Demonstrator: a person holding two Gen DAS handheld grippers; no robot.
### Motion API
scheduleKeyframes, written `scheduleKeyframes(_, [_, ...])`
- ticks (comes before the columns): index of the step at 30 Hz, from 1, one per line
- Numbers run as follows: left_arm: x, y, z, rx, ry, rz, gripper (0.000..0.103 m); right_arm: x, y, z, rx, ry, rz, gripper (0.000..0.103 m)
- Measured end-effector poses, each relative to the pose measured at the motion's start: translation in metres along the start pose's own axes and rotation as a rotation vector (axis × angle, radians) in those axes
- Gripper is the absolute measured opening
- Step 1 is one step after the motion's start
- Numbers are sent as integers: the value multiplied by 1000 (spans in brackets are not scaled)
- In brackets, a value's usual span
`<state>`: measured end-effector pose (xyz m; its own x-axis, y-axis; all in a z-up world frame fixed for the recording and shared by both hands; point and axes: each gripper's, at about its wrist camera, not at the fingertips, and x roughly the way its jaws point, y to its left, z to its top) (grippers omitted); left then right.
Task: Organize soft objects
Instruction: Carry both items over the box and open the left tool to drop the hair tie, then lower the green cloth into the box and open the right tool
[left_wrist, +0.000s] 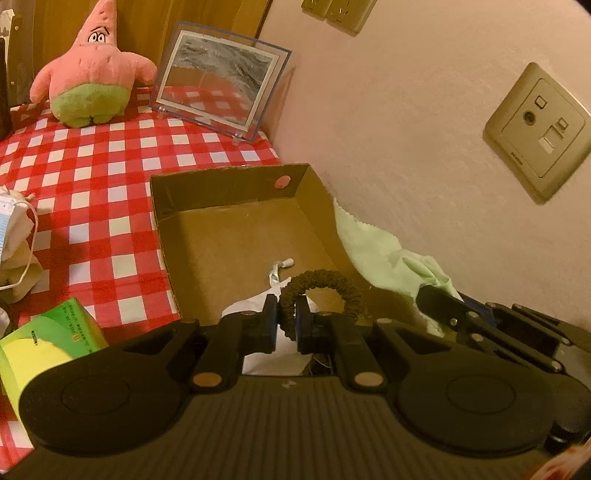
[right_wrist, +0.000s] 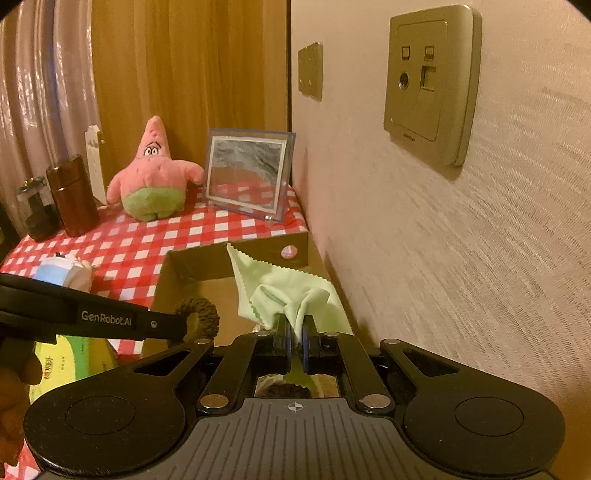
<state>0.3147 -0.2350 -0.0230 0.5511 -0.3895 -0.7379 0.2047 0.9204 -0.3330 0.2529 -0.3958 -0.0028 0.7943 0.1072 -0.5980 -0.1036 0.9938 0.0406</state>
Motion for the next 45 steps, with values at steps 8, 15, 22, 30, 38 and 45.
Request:
scheduleKeyframes(8, [-5, 9, 0, 25, -23, 36, 16, 2, -2, -2, 0, 4, -7, 5])
scheduleKeyframes(15, [-14, 24, -6, 14, -20, 59, 17, 3, 0, -2, -3, 4, 5, 6])
scheduleKeyframes(22, [-19, 26, -7, 10, -25, 62, 17, 4, 7, 2, -4, -5, 19, 6])
scheduleKeyframes(30, [-21, 28, -5, 11, -32, 67, 19, 11, 4, 4, 60, 2, 71, 18])
scheduleKeyframes(38, [-24, 30, -10, 10, -28, 72, 20, 3, 0, -4, 86, -4, 69, 61])
scheduleKeyframes(45, [-30, 27, -12, 17, -31, 70, 20, -10, -4, -12, 86, -4, 58, 61])
